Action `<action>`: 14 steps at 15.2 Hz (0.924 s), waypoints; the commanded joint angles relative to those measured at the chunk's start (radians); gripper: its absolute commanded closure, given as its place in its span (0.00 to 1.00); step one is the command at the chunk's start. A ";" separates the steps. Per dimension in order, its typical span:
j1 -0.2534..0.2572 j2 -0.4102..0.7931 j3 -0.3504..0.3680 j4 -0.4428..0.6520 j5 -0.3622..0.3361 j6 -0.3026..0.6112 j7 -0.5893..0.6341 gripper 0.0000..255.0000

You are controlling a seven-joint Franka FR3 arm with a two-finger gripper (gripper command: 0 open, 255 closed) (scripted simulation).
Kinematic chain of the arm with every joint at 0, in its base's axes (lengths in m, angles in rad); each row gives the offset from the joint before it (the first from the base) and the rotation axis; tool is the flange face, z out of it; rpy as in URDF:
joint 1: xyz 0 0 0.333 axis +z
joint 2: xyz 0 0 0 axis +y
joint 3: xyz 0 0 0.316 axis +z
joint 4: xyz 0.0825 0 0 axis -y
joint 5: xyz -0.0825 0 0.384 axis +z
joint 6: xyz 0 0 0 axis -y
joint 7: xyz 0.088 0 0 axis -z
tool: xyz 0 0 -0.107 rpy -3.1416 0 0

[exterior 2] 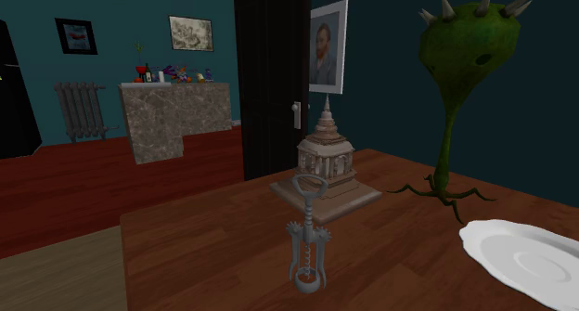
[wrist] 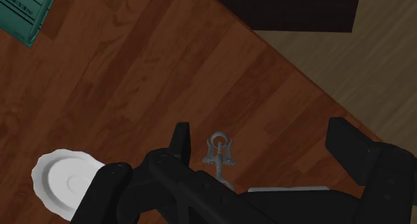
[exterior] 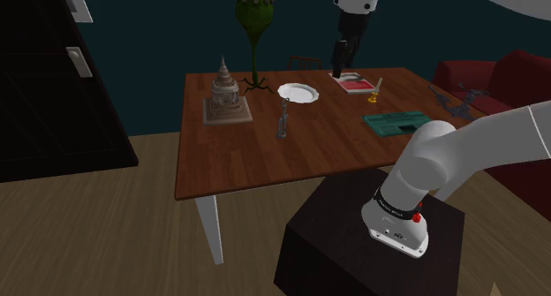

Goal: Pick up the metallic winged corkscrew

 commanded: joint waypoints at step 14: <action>-0.027 0.449 -0.003 0.096 0.037 0.305 0.122 0.00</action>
